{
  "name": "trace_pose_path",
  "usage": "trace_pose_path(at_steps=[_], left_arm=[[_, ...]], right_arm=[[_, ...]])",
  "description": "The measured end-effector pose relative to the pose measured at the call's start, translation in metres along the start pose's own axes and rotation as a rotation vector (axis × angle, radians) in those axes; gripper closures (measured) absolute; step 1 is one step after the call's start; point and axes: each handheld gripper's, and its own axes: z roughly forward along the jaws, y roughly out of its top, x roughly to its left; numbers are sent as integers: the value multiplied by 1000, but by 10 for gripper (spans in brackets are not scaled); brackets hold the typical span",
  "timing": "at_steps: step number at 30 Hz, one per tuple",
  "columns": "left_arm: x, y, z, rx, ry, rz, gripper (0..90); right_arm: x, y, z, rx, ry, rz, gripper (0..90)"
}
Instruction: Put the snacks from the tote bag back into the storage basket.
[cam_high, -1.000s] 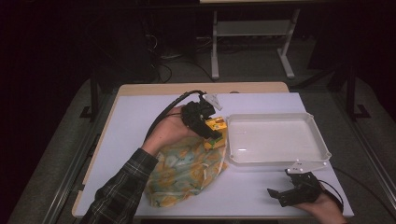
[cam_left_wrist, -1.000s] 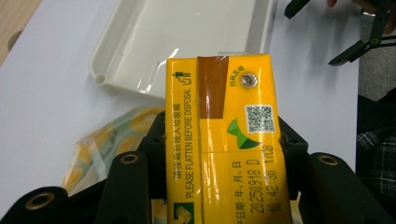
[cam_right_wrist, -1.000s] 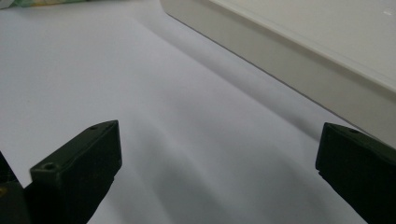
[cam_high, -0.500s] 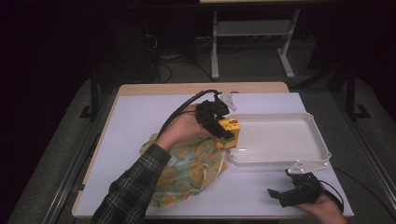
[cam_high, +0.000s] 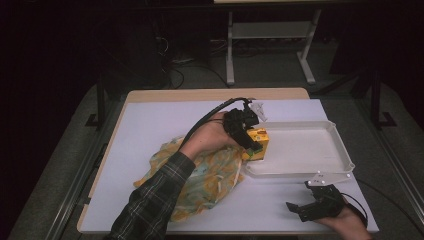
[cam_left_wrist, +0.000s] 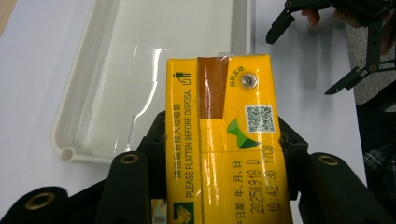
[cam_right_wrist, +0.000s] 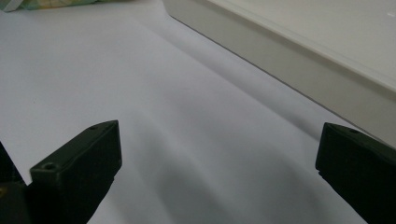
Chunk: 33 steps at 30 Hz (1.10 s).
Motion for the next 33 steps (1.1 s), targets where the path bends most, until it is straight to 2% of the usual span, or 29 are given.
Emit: trace_pose_path(at_steps=[16, 22, 33], left_arm=[[1, 14, 32, 8, -23, 31, 516], [-1, 18, 42, 25, -19, 50, 516], [-2, 19, 61, 57, -41, 73, 517]], right_arm=[[-1, -1, 0, -1, 7, -1, 0], [-1, -1, 0, -2, 6, -4, 0], [-1, -2, -1, 2, 6, 1, 0]])
